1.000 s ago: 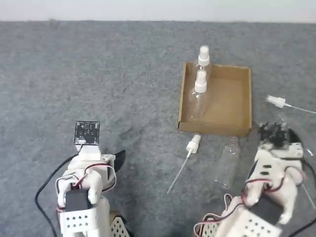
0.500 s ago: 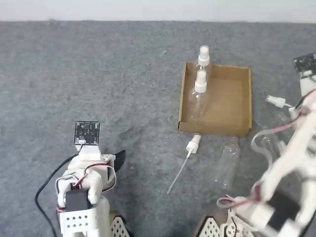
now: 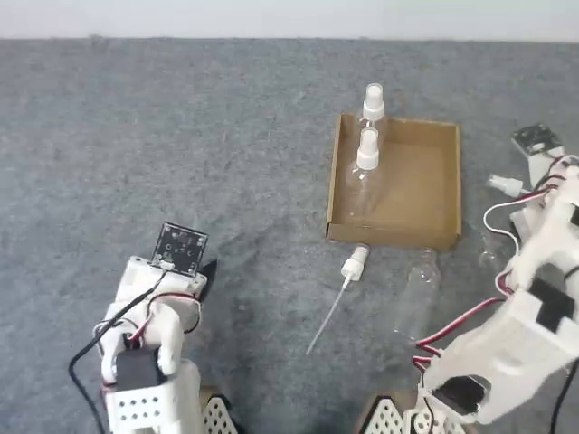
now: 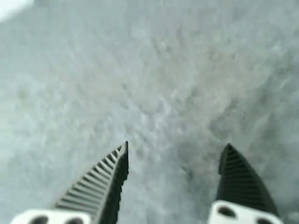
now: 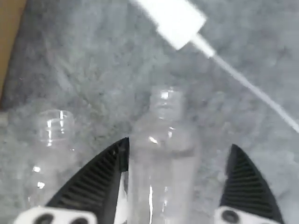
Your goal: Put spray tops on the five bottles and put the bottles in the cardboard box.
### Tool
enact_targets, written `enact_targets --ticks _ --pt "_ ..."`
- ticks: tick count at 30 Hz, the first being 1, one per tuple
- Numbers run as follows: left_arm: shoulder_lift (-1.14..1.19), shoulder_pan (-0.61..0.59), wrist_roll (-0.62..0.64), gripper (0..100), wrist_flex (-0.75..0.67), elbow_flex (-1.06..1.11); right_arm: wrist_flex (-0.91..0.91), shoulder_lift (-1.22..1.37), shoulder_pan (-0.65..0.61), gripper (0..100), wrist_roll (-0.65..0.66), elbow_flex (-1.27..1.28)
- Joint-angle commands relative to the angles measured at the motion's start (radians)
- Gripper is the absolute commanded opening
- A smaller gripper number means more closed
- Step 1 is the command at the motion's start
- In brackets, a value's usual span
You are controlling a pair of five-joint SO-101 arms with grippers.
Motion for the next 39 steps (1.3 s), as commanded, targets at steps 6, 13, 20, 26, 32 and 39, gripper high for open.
enact_targets --ticks 6,13,20,26,32,39 --pt "0.377 0.25 0.043 26 0.227 -0.595 0.007 0.053 0.012 19.4 0.014 -0.057" --pt "0.925 0.64 0.299 25 0.193 -0.892 0.001 0.058 0.039 2.0 0.018 -0.058" --pt "1.384 0.821 0.454 22 -0.054 -0.995 0.002 0.059 0.088 0.6 0.021 -0.126" --pt "1.614 0.848 0.551 21 -0.239 -0.99 0.002 0.067 0.127 0.6 0.043 -0.146" --pt "1.712 0.864 0.641 21 -0.353 -0.992 0.002 0.068 0.133 0.6 0.075 -0.144" --pt "1.646 0.868 0.635 21 -0.252 -0.99 0.054 0.013 0.097 0.7 0.075 -0.233"
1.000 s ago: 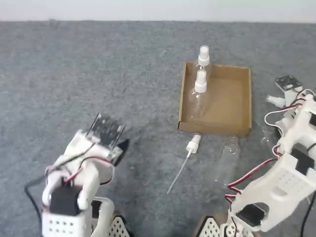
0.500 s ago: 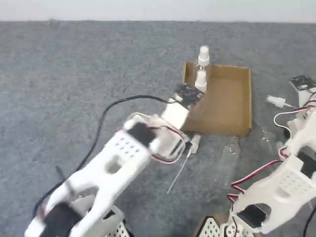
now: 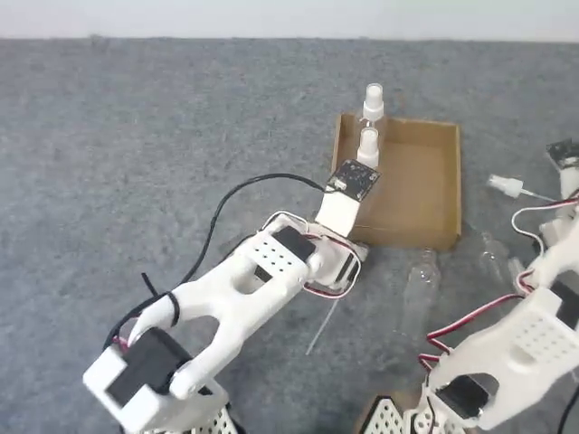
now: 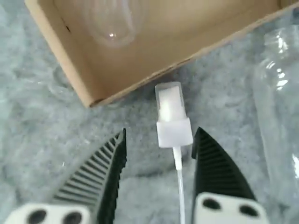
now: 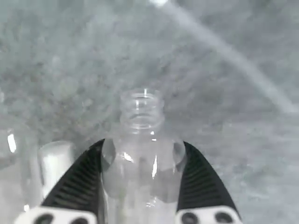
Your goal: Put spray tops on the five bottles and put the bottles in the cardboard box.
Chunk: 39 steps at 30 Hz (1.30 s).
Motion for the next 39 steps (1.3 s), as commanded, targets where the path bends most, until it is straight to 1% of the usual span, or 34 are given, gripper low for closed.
enact_targets --ticks 1,4,8,11,14,18,22,26,29,33,35,39 --pt "-0.109 0.005 0.005 21 0.087 -0.042 0.074 -0.071 -0.044 1.0 0.017 -0.091" --pt "-0.176 -0.029 -0.049 21 0.101 -0.002 0.131 -0.048 -0.059 3.6 0.014 -0.092" --pt "-0.267 -0.066 -0.069 21 0.104 0.065 0.14 -0.004 -0.048 15.7 0.011 -0.092" --pt "-0.327 -0.089 -0.084 21 0.104 0.099 0.136 0.008 -0.038 22.2 0.011 -0.101" --pt "-0.388 -0.124 -0.094 21 0.115 0.113 0.15 -0.013 -0.042 24.9 0.009 -0.152" --pt "-0.442 -0.176 -0.094 21 0.157 0.11 0.197 -0.031 -0.093 25.6 -0.048 -0.275" --pt "-0.462 -0.219 -0.094 21 0.155 0.113 0.143 0.022 -0.202 25.2 -0.11 -0.394" --pt "-0.462 -0.255 -0.094 21 0.155 0.113 0.114 0.153 -0.288 25.2 -0.109 -0.485" --pt "-0.463 -0.272 -0.095 21 0.155 0.11 0.101 0.268 -0.311 25.2 -0.109 -0.562" --pt "-0.463 -0.27 -0.095 21 0.153 0.11 0.113 0.401 -0.302 24.7 -0.11 -0.675" --pt "-0.462 -0.27 -0.095 21 0.146 0.111 0.113 0.453 -0.286 19.4 -0.11 -0.723" --pt "-0.462 -0.272 -0.095 21 0.126 0.117 0.113 0.526 -0.259 4.7 -0.112 -0.793"
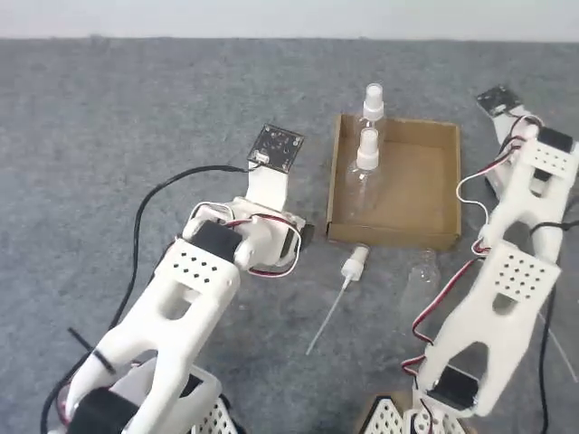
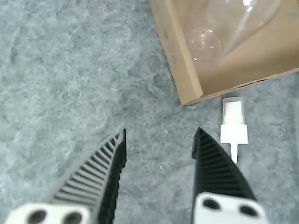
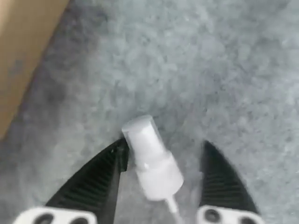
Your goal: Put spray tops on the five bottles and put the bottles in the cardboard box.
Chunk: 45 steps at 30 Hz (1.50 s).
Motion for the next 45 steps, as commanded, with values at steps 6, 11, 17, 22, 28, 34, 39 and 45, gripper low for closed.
enact_targets --ticks 6,11,17,22,28,34,39,45 --pt "-0.052 -0.003 -0.009 21 -0.02 -0.004 0.073 -0.007 0.058 0.6 -0.058 -0.305" --pt "-0.052 -0.003 -0.009 21 -0.02 -0.002 0.277 -0.058 0.033 0.6 -0.13 -0.671" --pt "-0.058 -0.005 -0.008 21 -0.014 -0.004 0.562 -0.205 -0.065 0.6 -0.198 -0.793" --pt "-0.06 -0.066 -0.008 21 -0.015 -0.012 0.567 -0.414 -0.082 0.6 -0.353 -0.457" --pt "-0.057 -0.141 -0.008 21 -0.015 -0.038 0.564 -0.837 -0.157 0.7 -0.442 0.146" --pt "-0.057 -0.196 -0.008 21 -0.014 -0.059 0.556 -1.244 -0.466 0.9 -0.565 0.635" --pt "-0.06 -0.269 -0.008 21 -0.02 -0.067 0.438 -1.405 -0.771 0.7 -0.74 0.853" --pt "-0.06 -0.408 -0.092 21 -0.012 -0.059 0.14 -1.333 -1.04 0.6 -0.945 1.039"
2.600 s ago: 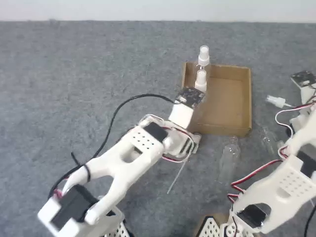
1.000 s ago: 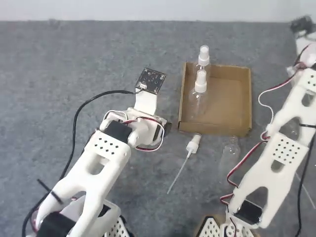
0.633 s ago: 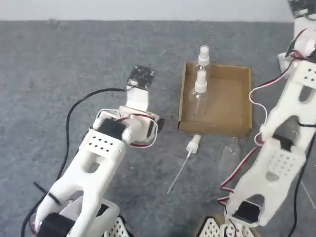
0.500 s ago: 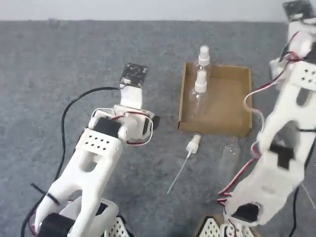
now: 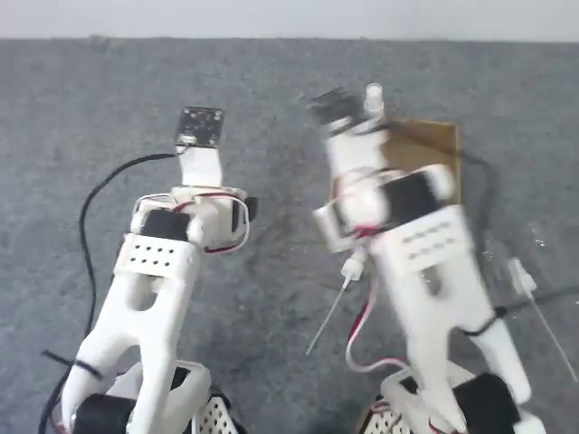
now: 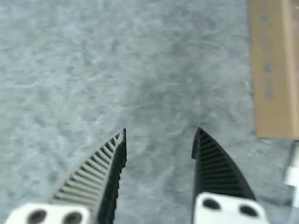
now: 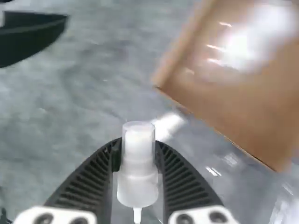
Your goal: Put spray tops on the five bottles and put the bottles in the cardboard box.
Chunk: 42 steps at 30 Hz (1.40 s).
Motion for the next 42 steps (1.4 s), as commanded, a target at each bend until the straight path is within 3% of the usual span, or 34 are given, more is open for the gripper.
enact_targets --ticks 1,5,11,17,22,26,32,37,42 --pt "-0.049 -0.133 -0.101 21 -0.012 -0.048 -0.203 0.036 -0.119 0.6 -0.146 0.052" --pt "-0.044 -0.253 -0.138 21 -0.012 -0.047 -0.386 0.176 -0.153 0.9 -0.316 0.072" --pt "-0.044 -0.249 -0.183 21 -0.02 0.013 -0.572 0.355 -0.153 4.8 -0.535 0.072" --pt "-0.044 -0.187 -0.183 21 -0.02 0.061 -0.628 0.45 -0.157 21.7 -0.552 0.072" --pt "-0.044 -0.144 -0.178 21 -0.02 0.065 -0.575 0.418 -0.15 21.7 -0.54 0.069" --pt "-0.051 -0.103 -0.133 21 -0.018 0.061 -0.415 0.288 -0.148 16.4 -0.387 0.04" --pt "-0.043 -0.014 -0.029 21 -0.018 0.058 -0.171 0.071 -0.071 13.8 -0.029 0.034" --pt "-0.041 0.072 0.041 21 -0.021 0.039 0.039 -0.068 0.104 13.8 0.247 0.028" --pt "-0.028 0.152 0.097 21 -0.048 0.019 0.134 -0.168 0.426 13.8 0.502 0.032"
